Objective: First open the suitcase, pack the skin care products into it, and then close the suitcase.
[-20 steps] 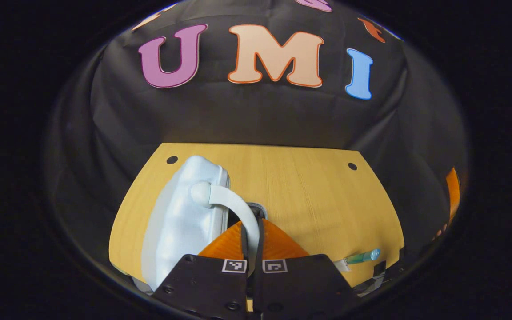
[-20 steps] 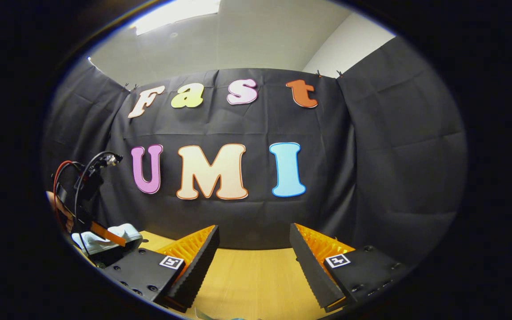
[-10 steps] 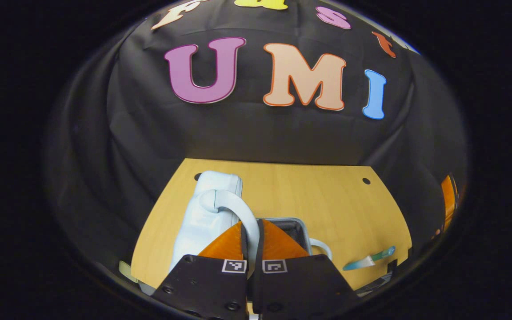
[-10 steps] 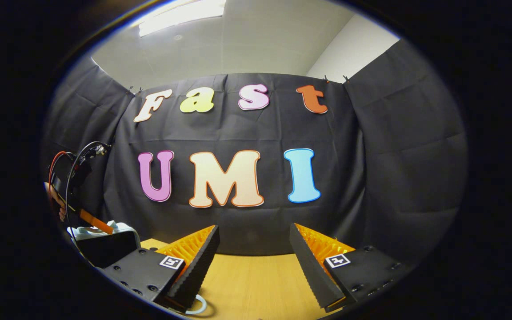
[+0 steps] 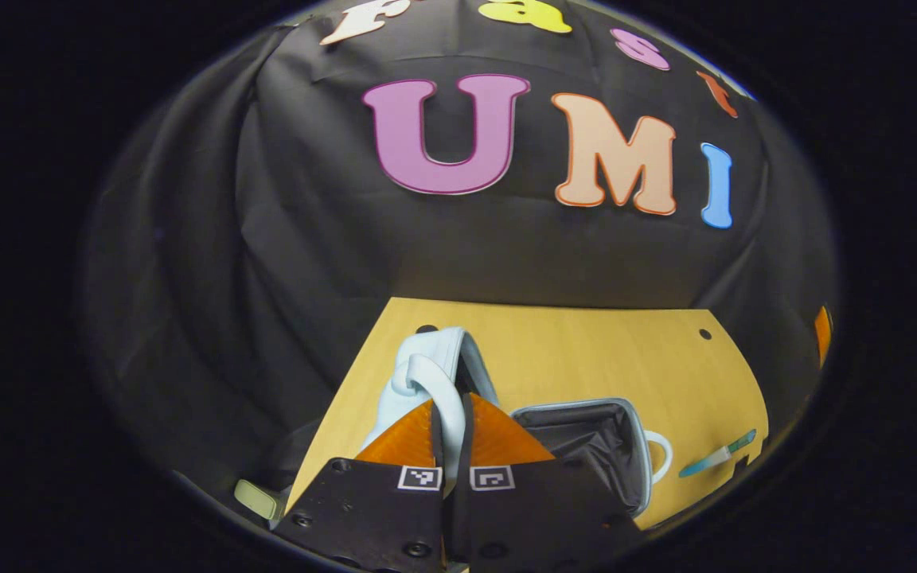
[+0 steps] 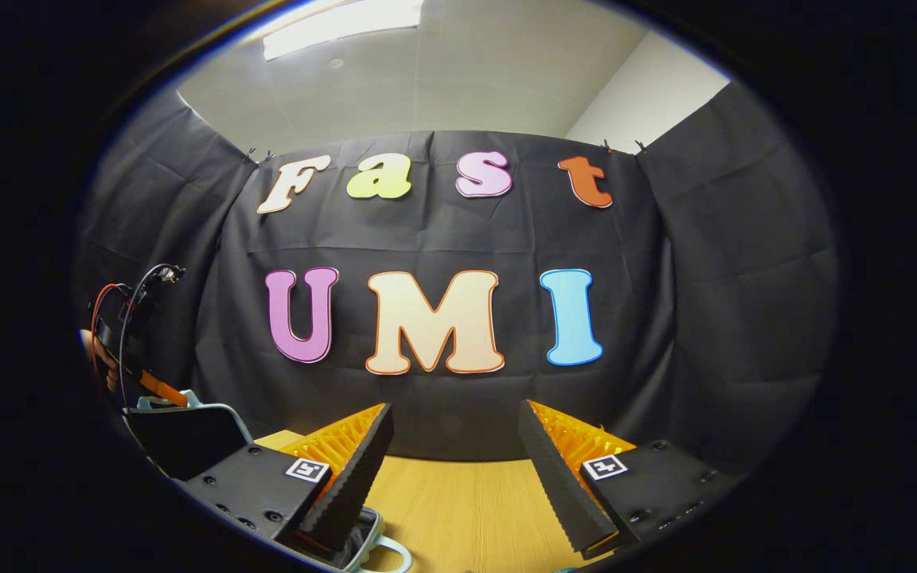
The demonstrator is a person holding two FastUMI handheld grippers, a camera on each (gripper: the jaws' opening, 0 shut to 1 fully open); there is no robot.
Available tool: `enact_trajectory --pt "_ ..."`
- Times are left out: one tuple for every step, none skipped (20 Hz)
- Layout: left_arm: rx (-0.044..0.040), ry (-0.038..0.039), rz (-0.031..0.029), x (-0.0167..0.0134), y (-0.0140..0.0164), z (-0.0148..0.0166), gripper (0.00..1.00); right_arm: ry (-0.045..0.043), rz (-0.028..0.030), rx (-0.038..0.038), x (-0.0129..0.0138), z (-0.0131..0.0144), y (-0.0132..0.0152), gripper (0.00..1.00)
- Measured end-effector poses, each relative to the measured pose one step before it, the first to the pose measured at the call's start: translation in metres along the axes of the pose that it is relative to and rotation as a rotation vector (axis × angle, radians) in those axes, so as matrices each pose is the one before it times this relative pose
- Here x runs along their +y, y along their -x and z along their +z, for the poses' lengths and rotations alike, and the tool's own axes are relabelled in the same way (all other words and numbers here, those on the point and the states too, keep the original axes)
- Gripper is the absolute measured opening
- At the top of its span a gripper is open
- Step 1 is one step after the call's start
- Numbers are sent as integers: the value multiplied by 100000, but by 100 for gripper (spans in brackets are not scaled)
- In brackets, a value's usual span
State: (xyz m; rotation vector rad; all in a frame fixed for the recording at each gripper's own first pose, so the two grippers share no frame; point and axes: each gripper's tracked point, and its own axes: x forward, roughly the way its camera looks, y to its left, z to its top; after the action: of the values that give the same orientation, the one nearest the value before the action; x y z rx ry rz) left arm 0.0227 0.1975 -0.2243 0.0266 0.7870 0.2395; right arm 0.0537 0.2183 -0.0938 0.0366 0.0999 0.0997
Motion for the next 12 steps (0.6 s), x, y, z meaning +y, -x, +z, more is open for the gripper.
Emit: enact_trajectory --pt "-511 1678 1596 466 -118 -42 0 -84 -308 -183 236 51 -55 99" --pt "-876 1914 2402 663 -276 -79 0 -1034 -270 -1253 193 518 104 99" --pt "1646 1122 1587 420 -291 -448 0 -1458 -287 -2113 229 676 -9 99" --pt "1539 862 2764 769 108 -385 0 -1062 -249 -2192 78 621 18 99" --pt "340 861 1906 619 -37 -202 0 -212 -299 -1672 203 449 -55 99" --pt "1331 902 1839 663 50 -367 0 707 -346 -729 81 158 -167 99" --pt "760 1406 290 189 -116 -110 0 1230 -254 137 83 -228 -128 99" --pt "896 2504 1897 384 12 -311 1 1067 -193 616 107 -129 -233 100" --pt "1124 1397 1534 169 -419 -191 0 409 -249 932 12 -308 -27 99" --pt "-174 1313 760 164 -327 -48 0 -227 -213 891 129 -237 37 100" --pt "1971 2344 926 170 -293 -601 0 -332 -30 515 91 -148 74 100" --pt "2308 1643 -708 -75 -180 -392 0 168 -310 270 58 -41 53 99"
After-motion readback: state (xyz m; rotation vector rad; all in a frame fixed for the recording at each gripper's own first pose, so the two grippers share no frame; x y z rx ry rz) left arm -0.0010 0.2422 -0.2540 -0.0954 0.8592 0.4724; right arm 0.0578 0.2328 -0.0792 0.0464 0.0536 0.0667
